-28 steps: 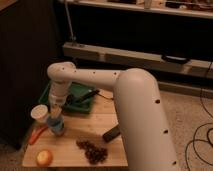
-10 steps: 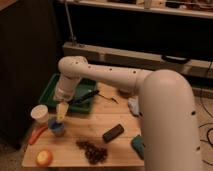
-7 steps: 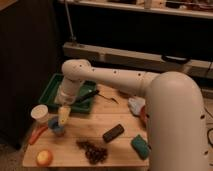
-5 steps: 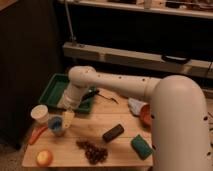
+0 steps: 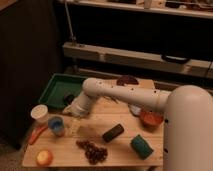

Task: Stack cups into tray

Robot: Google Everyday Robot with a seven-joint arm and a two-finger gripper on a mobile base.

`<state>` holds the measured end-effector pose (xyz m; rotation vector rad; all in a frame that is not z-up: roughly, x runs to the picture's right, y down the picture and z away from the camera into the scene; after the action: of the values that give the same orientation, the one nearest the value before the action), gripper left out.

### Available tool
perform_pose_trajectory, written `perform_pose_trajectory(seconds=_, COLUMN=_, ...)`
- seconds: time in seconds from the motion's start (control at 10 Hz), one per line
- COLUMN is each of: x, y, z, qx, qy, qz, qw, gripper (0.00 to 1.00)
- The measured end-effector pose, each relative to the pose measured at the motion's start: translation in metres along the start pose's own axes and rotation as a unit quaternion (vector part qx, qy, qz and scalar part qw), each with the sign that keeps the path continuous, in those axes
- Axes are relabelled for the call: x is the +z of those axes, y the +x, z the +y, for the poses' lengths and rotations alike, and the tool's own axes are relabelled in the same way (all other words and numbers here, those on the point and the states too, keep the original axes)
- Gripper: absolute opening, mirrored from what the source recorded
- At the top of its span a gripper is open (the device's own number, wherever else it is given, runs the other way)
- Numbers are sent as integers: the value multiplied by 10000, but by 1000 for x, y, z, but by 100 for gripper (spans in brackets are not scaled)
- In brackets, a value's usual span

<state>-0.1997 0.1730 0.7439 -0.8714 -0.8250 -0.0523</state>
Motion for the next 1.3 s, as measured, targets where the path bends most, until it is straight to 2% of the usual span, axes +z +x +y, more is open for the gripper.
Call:
perform_pose_trajectory(seconds=0.5, x=22, y=14, z=-10, qx=69, qy=-94, qz=-90, qw=9999, gripper=80)
perform_pose_trajectory(seconds=1.0, x=44, y=2, z=-21, qx=-41, qy=-231, qz=-54, qw=9997, gripper=80)
perform_pose_trajectory(seconds=1.3, x=55, y=-1, z=-29, qx=-237, qy=-260, qz=-129, qw=9993, gripper=80)
